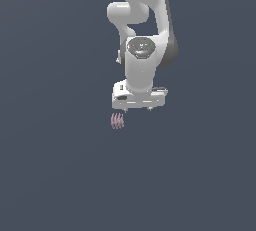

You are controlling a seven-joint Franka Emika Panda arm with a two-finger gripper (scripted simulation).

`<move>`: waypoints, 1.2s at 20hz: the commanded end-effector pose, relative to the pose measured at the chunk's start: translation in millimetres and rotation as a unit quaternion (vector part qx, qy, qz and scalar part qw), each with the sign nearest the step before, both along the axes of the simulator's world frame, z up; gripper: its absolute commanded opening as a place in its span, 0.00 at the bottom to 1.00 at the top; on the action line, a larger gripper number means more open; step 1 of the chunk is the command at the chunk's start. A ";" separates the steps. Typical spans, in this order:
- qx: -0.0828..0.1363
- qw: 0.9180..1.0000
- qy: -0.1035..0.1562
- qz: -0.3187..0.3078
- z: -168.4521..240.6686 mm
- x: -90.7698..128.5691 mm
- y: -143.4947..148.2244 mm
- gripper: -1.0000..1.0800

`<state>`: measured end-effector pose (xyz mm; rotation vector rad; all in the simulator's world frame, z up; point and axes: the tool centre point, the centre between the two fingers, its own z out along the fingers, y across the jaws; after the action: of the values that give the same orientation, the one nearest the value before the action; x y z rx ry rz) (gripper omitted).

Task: Pick up the object and move it to a goal position.

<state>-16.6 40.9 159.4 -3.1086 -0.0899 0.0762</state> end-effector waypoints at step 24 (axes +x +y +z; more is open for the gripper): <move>-0.015 1.000 -0.024 -0.005 -69.5 -19.0 -94.6 0.96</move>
<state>-35.8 -54.0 90.0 -3.1401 -0.0755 0.0035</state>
